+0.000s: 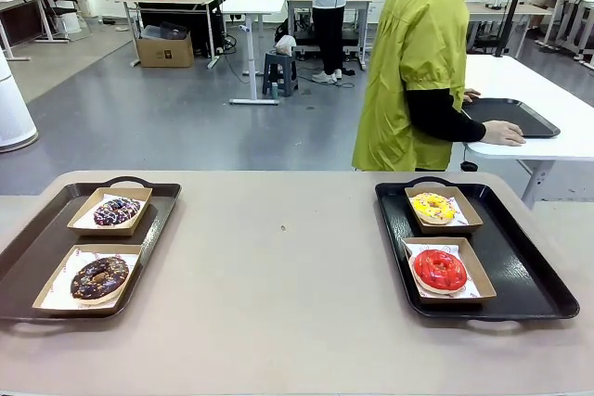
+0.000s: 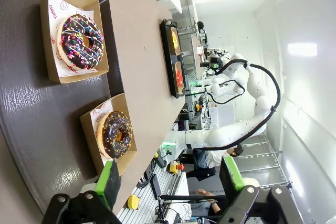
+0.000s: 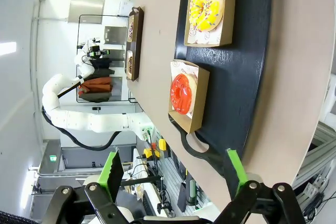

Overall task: Individually package the donuts and arrange them on the tray.
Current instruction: Place the picked Paper togo box on the Handle tray.

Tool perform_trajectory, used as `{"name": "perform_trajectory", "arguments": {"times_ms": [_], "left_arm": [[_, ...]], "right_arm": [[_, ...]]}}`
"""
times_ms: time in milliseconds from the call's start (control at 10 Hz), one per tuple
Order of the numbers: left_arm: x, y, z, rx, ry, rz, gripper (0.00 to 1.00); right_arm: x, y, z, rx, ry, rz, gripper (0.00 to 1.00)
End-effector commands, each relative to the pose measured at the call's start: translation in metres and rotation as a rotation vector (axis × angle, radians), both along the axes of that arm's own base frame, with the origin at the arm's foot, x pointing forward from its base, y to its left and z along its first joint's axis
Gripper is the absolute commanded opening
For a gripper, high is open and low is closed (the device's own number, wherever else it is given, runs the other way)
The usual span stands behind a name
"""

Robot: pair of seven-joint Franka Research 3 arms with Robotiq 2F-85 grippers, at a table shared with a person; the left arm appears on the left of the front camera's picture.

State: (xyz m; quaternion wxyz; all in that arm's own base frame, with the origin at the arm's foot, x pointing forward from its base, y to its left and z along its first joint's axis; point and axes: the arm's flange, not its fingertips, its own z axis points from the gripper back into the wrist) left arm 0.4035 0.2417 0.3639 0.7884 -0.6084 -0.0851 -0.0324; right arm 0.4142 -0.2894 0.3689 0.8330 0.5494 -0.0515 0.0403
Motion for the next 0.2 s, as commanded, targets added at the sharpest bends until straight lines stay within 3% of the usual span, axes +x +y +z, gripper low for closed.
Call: {"name": "perform_trajectory", "arguments": {"times_ms": [0,100], "left_arm": [[-0.0038,-0.0019,0.0018,0.017,-0.004,-0.007,1.0],[-0.0038,-0.0019,0.0018,0.017,-0.004,-0.007,1.0]], "right_arm": [[-0.0014,0.0001,0.001,-0.011,0.012,0.009,1.0],[-0.0014,0.0001,0.001,-0.011,0.012,0.009,1.0]]}}
